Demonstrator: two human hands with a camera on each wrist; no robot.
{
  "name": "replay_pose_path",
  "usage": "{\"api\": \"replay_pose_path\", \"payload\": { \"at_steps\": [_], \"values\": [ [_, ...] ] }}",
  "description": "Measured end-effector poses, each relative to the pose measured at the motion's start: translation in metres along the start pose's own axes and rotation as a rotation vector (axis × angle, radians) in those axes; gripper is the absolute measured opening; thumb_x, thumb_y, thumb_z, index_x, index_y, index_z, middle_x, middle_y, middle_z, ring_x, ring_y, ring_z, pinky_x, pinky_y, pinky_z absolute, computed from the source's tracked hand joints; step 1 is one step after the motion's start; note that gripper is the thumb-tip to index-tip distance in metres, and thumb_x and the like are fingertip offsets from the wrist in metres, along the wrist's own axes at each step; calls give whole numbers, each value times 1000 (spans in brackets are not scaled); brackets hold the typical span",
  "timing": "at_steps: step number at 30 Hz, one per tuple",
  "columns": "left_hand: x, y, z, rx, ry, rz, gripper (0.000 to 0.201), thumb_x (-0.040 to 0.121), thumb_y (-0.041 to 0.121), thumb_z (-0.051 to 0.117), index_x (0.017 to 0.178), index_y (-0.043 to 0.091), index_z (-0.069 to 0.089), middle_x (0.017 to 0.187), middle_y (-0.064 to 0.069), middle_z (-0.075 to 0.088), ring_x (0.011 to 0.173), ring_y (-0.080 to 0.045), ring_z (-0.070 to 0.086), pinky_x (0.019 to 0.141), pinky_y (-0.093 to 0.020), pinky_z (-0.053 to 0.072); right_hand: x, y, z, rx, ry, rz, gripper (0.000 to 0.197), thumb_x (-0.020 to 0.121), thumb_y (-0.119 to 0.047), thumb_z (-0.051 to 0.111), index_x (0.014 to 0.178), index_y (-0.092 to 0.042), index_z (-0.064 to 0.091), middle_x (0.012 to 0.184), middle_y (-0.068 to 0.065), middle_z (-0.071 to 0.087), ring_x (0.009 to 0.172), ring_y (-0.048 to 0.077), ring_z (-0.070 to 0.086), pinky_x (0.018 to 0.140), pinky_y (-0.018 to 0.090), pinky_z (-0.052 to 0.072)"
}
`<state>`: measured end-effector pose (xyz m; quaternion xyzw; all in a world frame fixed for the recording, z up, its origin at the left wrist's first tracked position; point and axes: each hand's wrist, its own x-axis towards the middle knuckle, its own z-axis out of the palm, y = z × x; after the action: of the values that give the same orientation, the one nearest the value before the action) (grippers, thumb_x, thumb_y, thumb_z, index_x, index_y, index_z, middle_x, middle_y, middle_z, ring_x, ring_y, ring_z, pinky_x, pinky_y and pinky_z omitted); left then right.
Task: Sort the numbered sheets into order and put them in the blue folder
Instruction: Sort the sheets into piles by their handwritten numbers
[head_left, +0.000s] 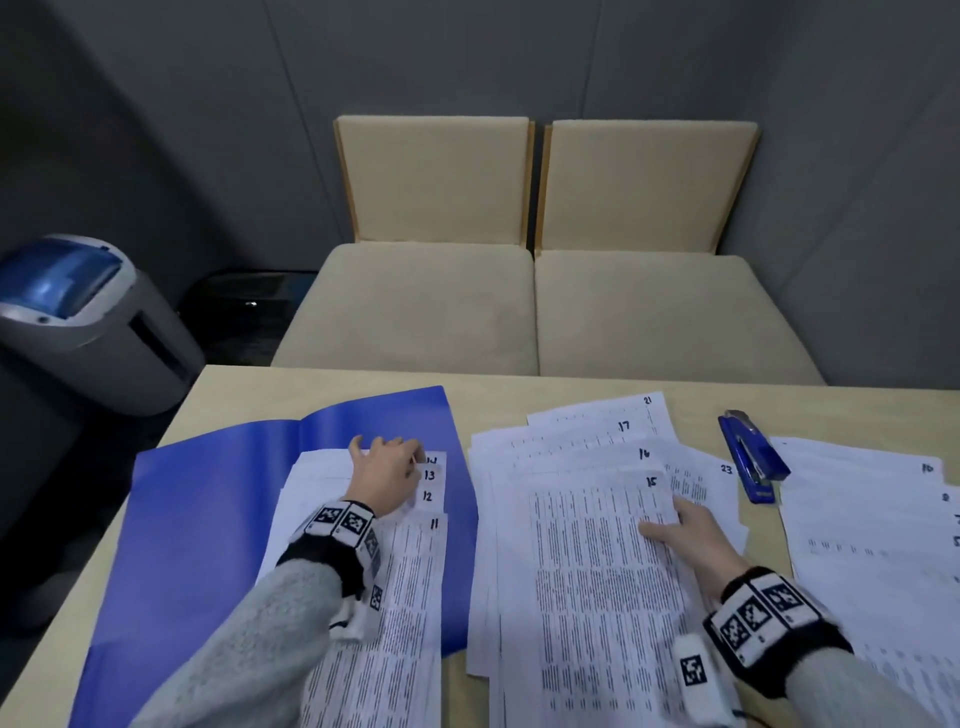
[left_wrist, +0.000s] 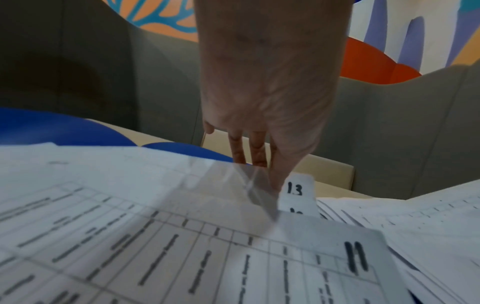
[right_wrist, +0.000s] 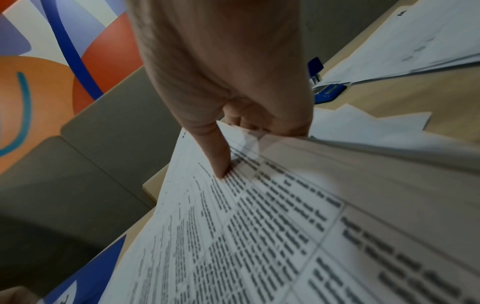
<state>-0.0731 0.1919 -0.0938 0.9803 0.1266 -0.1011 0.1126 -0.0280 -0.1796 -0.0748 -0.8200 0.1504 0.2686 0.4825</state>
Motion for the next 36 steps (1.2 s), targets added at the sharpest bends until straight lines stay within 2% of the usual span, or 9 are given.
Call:
{"api": "replay_pose_path", "payload": {
  "at_steps": [8,10,13,16,18,23,27,29,36],
  "values": [
    [5,0,-7,59,-35,132,12,90,26,56,78,27,55,82,12,52,105,-17,48,110,-42,11,5,-8,-1,9,-42,26,23,84,2,66,105,-4,62,108,17,67,100,33,64,94,46,49],
    [6,-3,-6,-6,-16,123,2,87,28,58,89,27,59,96,9,50,110,-17,44,109,-41,11,7,-8,-1,10,-43,36,23,83,3,66,105,-1,63,108,18,67,100,34,64,94,47,49],
    [10,-9,-9,-163,-64,28,43,81,26,60,122,26,46,121,3,41,118,-18,39,112,-44,11,5,-11,-1,21,-40,55,25,85,4,63,109,3,63,105,19,68,96,35,65,91,49,51],
    [15,-18,-17,-145,-216,1,64,74,23,64,131,27,35,122,6,50,119,-19,40,114,-53,3,-1,-28,-10,58,-48,21,27,87,3,60,114,2,61,106,19,68,94,33,65,81,44,53],
    [17,-24,-22,-86,-266,21,62,69,22,70,124,28,43,112,7,56,113,-18,44,113,-54,1,-4,-50,-18,130,-48,-48,27,88,1,59,115,-3,59,109,14,66,92,26,64,75,34,51],
    [15,-27,-30,-67,-211,56,25,71,13,67,95,19,62,91,5,59,93,-13,51,111,-50,7,5,-120,-24,473,112,-257,29,91,-1,56,119,-7,56,113,4,62,98,16,60,91,33,43],
    [1,-27,-35,-123,-141,94,13,79,12,53,86,19,62,87,7,68,97,-12,56,111,-49,3,35,-155,17,683,229,-271,40,91,-1,57,130,-2,48,119,6,58,109,20,56,88,28,48],
    [-7,-28,-38,-107,-101,108,10,80,13,53,83,21,59,87,8,68,95,-12,53,112,-46,3,47,-162,48,730,227,-249,37,89,-1,58,125,-2,53,121,9,61,112,26,59,96,40,49],
    [-18,-33,-54,-80,-42,126,11,81,15,56,82,26,58,85,9,66,89,-10,51,111,-40,6,40,-132,169,507,-36,-35,39,89,3,55,127,-6,55,123,9,62,111,27,60,99,41,48]
  ]
}}
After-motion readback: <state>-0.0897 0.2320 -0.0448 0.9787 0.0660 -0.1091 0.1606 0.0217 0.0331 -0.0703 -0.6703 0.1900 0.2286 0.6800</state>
